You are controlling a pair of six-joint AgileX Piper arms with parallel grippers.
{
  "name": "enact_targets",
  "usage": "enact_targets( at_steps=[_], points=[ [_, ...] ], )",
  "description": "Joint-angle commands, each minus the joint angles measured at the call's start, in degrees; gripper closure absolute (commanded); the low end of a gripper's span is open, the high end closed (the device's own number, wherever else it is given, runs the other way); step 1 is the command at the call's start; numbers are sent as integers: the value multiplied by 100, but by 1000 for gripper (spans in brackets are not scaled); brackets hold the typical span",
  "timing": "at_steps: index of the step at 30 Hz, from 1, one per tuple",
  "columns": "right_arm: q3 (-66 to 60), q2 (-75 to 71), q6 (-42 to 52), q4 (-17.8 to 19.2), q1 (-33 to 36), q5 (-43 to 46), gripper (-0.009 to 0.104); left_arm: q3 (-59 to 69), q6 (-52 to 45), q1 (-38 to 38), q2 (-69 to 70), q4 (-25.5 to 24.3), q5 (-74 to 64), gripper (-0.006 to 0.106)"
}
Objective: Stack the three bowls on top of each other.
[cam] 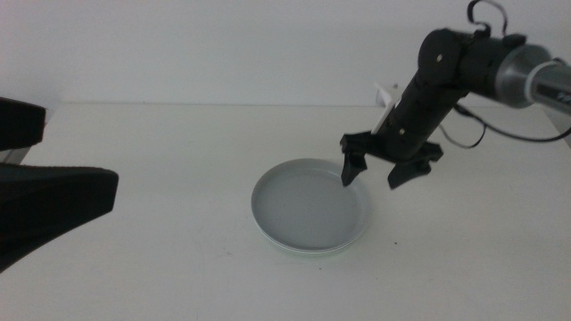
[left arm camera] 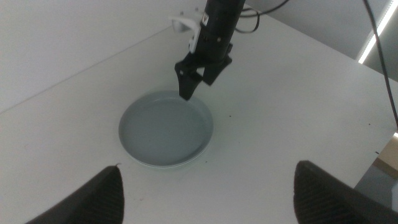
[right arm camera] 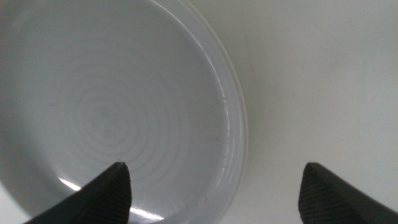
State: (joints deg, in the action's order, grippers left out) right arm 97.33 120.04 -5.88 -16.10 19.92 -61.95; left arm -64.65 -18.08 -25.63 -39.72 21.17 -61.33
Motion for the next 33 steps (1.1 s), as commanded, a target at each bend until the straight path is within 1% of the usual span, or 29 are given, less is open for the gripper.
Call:
enact_targets(
  at_steps=[1,4,7,10,12,14,16,17,19,24,27,29,31,33],
  points=[
    [37,-444,113,206,-19,12,2,-6,31,0,13,-17,86,7],
    [37,-1011,161,357,-105,-3,2,-6,31,0,13,-17,86,7],
    [37,-1718,161,647,-225,-30,2,-6,31,0,13,-17,86,7],
    [37,-2474,161,815,-436,-286,2,-6,31,0,13,-17,86,7],
    [25,-2995,161,1021,-566,-499,2,-6,31,0,13,-17,86,7],
    [-79,-3519,185,1334,-677,-706,2,-6,31,0,13,-17,86,7],
    [-340,-4059,167,1520,-755,-693,2,-6,31,0,13,-17,86,7],
    [-543,-4377,134,1610,-755,-616,2,-6,31,0,13,-17,86,7],
    [-1003,-4969,26,1645,-755,-362,2,-6,31,0,13,-17,86,7],
    [-2093,-6339,-27,1645,-755,670,2,-6,31,0,13,-17,86,7],
    [-2578,-6780,-27,1928,-755,1112,2,-6,31,0,13,-17,86,7],
    [-2729,-6887,-88,2183,-755,1207,2,-6,31,0,13,-17,86,7],
    [-2767,-6887,-161,2356,-755,1207,2,-6,31,0,13,-17,86,7],
    [-2767,-6834,-225,2380,-755,1155,2,-6,31,0,13,-17,86,7]
  ],
)
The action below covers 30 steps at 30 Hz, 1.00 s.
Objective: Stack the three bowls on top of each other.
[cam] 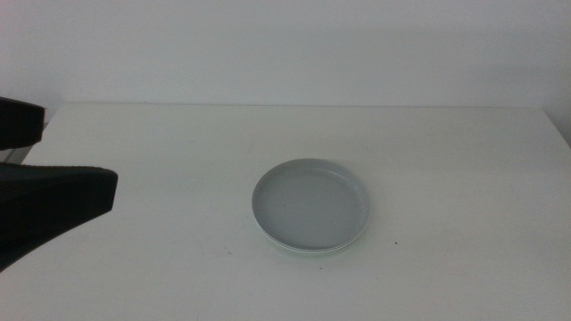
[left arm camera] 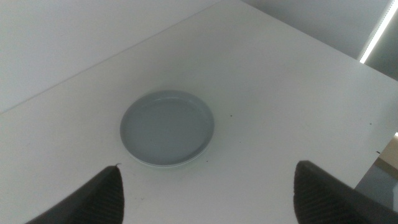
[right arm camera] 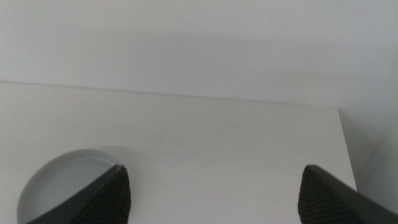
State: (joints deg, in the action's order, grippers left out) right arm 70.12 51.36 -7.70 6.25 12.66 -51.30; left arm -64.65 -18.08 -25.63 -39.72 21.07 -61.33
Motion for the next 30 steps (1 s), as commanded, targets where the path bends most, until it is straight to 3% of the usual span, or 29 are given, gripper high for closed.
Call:
enact_targets(
  at_steps=[1,11,14,16,20,26,30],
  points=[
    [-46,34,-43,144,-28,75,2,-6,31,0,13,-6,86,7],
    [-46,34,-43,-60,-28,75,2,-6,31,0,13,-6,86,7],
    [-46,34,-43,-59,-28,98,2,68,132,14,80,-794,561,7],
    [-46,34,-43,-59,-28,162,2,345,637,135,179,-989,1297,7],
    [-46,34,-43,-132,-28,177,2,1248,1771,898,519,-1126,2996,7],
    [-46,34,-43,-147,-28,177,2,2047,1808,2231,898,-1140,3631,7],
    [-46,34,-43,-147,-28,177,2,2084,1808,2607,926,-1280,3670,7]
  ],
)
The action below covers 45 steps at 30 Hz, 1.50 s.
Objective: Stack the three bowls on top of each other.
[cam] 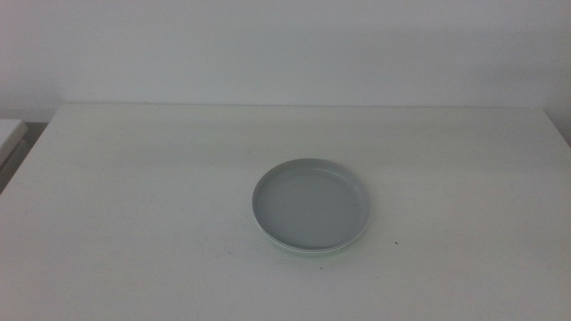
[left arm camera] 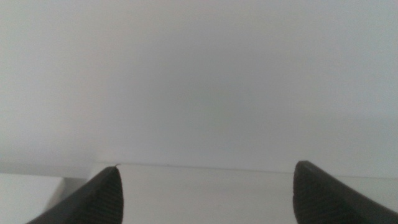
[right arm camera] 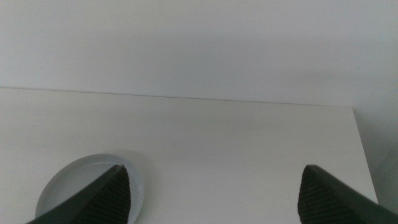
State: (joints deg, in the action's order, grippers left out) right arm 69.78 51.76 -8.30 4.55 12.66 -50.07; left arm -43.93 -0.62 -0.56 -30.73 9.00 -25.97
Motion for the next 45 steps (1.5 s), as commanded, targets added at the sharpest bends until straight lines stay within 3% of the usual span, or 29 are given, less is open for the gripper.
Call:
enact_targets(
  at_steps=[1,16,22,24,30,33,37,45],
  points=[
    [-12,-5,16,23,-28,54,2,13,62,111,27,-113,147,7],
    [-134,-222,16,-5,-45,204,2,214,62,111,54,-167,174,7],
    [-1987,-1266,16,133,-468,2883,2,1564,62,111,922,-481,767,7],
    [-2794,-1713,16,136,-745,3414,2,2074,62,111,1340,-605,765,7],
    [-5172,-3480,16,-355,-1237,3462,2,3588,62,111,2579,-504,765,7],
    [-5938,-4316,16,-345,-1237,3462,2,3961,62,111,3023,-504,765,7],
    [-6603,-5125,16,-345,-1237,3315,2,4288,62,111,3073,-397,796,7],
    [-6978,-5176,16,-349,-1237,3290,2,4393,62,111,3073,-408,863,7]
  ],
)
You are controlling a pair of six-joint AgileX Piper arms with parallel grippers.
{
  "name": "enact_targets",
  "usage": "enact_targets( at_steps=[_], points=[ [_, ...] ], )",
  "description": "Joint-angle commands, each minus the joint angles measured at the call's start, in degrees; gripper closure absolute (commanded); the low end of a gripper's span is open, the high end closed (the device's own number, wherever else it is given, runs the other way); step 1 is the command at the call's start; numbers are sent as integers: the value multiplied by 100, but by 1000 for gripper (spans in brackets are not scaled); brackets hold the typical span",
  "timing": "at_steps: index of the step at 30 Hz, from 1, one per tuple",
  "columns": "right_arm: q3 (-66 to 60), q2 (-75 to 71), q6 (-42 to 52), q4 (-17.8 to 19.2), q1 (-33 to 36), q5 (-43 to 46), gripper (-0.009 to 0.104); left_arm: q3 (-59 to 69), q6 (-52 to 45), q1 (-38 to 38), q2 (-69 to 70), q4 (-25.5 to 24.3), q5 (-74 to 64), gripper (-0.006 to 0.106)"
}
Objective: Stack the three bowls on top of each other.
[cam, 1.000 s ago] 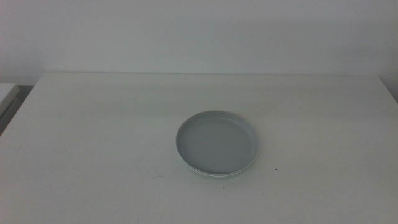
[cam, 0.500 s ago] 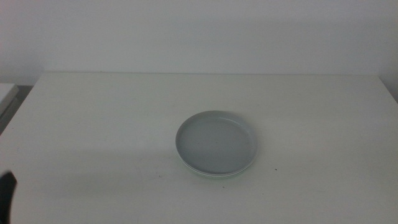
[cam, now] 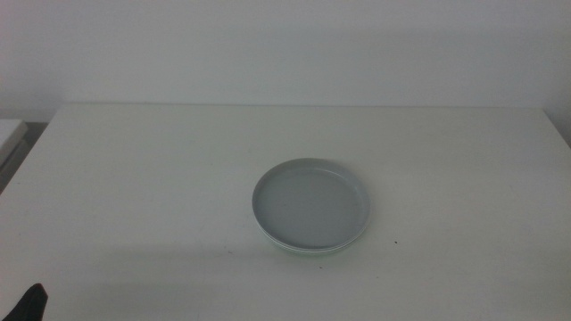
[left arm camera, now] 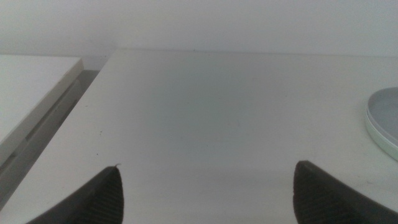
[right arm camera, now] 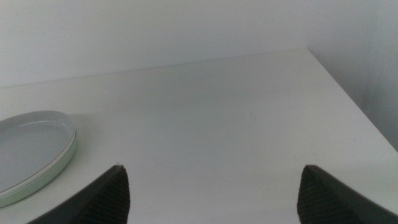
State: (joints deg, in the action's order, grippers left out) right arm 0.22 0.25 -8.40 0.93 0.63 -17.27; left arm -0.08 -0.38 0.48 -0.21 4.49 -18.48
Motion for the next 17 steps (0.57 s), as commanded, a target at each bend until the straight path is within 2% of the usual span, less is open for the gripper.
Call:
enact_targets(
  at_steps=[1,5,9,17],
  points=[
    [-22,-25,27,13,-34,39,2,8,38,8,21,43,142,7],
    [-22,-25,27,13,-34,67,2,8,38,8,21,33,139,7],
    [-22,-25,27,13,-34,67,2,8,38,8,21,-297,153,7],
    [-22,-25,27,13,-34,67,2,8,38,8,21,-324,153,7]
  ],
)
